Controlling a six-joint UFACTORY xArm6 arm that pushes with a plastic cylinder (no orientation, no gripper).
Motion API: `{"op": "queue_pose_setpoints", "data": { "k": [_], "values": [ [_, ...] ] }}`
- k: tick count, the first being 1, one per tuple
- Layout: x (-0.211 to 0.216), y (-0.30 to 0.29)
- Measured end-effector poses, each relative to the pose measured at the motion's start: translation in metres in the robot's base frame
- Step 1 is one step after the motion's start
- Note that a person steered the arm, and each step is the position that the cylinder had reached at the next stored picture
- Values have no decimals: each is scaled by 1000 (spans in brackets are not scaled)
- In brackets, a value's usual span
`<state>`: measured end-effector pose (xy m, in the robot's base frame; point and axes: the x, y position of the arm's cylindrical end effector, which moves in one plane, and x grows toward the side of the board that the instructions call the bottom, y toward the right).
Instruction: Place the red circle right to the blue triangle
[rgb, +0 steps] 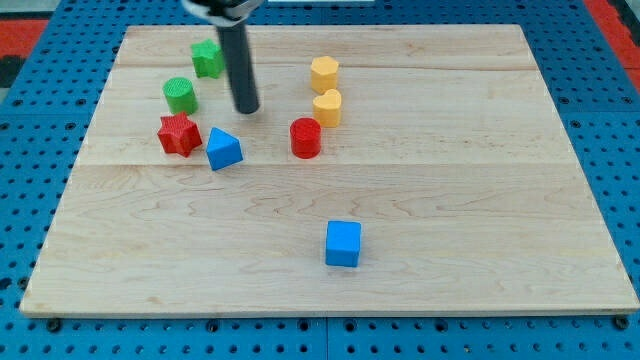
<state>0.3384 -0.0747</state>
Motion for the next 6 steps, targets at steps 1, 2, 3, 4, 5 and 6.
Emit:
{"op": "queue_pose_setpoints", "data": {
  "k": [1,2,3,4,5,6],
  "values": [
    [-35,-22],
    [-28,-32],
    [-7,-22],
    [20,-19],
    [33,-1],
    [61,4]
  ]
}}
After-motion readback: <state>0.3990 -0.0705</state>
